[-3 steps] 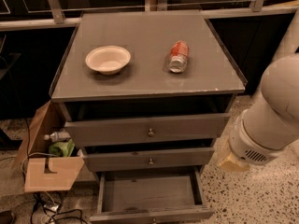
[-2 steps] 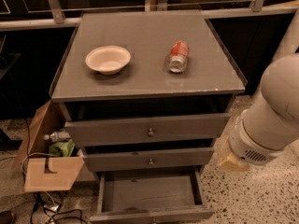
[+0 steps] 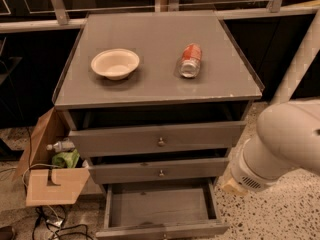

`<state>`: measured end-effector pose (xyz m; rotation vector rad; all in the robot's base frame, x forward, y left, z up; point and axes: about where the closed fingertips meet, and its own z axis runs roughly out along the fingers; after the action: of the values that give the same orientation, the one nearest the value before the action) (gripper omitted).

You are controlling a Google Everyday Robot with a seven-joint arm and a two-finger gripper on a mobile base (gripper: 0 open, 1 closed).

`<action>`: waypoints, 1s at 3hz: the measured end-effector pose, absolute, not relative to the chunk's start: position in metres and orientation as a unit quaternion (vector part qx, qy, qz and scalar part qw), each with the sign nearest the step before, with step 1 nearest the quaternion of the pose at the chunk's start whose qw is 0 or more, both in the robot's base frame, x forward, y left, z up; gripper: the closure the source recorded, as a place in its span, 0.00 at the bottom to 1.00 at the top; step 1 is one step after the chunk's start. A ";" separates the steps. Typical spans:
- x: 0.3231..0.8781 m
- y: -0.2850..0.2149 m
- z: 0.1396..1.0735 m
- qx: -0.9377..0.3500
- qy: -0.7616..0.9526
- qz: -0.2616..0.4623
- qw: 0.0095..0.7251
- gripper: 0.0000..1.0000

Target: Close bottom drawer

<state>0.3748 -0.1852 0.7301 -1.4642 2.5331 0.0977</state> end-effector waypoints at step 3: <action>0.390 -0.174 0.638 -0.462 0.882 0.048 0.077 1.00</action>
Offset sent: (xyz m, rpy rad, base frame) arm 0.0225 0.0191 -0.1442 0.0084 0.1338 -0.1039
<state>0.3903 -0.1743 0.6379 -1.3852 2.6431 0.1437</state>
